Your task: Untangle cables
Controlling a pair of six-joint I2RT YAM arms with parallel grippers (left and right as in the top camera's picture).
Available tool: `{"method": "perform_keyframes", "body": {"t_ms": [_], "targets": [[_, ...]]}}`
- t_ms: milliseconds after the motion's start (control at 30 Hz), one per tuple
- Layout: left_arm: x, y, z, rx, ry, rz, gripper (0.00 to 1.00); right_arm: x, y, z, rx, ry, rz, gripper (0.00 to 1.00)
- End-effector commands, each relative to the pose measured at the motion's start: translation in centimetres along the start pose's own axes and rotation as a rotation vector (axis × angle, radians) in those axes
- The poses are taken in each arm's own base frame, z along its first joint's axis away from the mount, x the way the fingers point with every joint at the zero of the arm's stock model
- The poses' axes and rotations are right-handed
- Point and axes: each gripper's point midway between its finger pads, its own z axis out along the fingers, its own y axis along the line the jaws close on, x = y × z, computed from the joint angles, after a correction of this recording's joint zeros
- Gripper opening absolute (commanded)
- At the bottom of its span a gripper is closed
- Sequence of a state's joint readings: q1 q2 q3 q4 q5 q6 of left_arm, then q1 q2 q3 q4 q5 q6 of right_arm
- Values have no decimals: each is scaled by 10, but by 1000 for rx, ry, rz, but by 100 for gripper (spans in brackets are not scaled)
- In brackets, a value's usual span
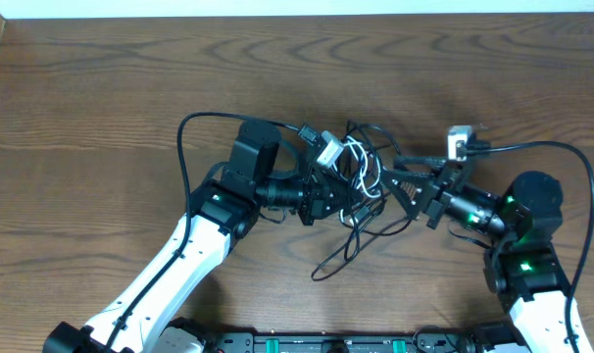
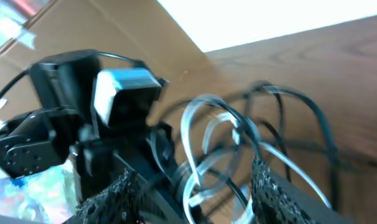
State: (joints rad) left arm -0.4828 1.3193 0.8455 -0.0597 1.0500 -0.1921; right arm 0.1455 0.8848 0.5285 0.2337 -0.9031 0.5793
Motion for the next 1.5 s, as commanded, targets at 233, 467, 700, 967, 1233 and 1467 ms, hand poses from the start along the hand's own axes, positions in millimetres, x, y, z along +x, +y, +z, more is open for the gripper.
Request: {"method": "perform_keyframes", "body": {"t_ms": [233,467,700,967,1233,1467], "targets": [[3,-8,-2,28,17,36,8,-8,5,13,4,-29,-43,54],[3,-8,-2,29,18,35,9,8,6,31,9,13,-19,51],[8,-16,4,49,38,44,8,15,-2,49,74,-1,-17,41],[16,-18,7,53,64,21,9,-5,-19,46,190,-109,-38,1],[39,13,3,-125,127,-106,9,-68,-38,-6,322,-347,-99,1],[53,56,-10,-390,151,-153,8,-90,-52,-59,456,-450,-99,1]]}}
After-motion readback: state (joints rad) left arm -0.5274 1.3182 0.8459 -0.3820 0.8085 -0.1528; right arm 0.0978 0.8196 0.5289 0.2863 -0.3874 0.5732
